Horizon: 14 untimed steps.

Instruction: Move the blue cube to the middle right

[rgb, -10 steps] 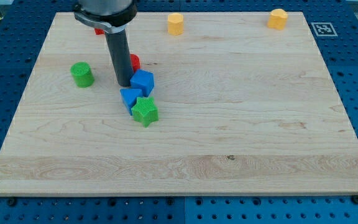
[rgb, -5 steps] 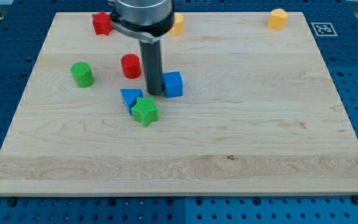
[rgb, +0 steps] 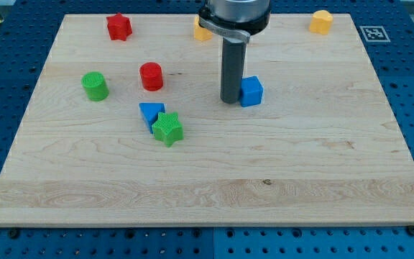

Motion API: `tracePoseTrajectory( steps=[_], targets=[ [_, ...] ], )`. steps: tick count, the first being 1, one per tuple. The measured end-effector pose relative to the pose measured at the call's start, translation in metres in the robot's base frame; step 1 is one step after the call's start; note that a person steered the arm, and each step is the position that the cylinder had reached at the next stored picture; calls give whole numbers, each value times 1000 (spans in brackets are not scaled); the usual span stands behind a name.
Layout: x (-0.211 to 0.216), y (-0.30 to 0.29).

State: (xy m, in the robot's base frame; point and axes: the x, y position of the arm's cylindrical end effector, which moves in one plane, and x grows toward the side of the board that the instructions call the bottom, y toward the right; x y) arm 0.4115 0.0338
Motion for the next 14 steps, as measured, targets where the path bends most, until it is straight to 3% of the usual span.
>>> tracePoseTrajectory(
  steps=[3, 5, 10, 12, 14],
  targets=[
    [-7, 55],
    [9, 70],
    [34, 176],
    [33, 166],
    [32, 82]
  ],
)
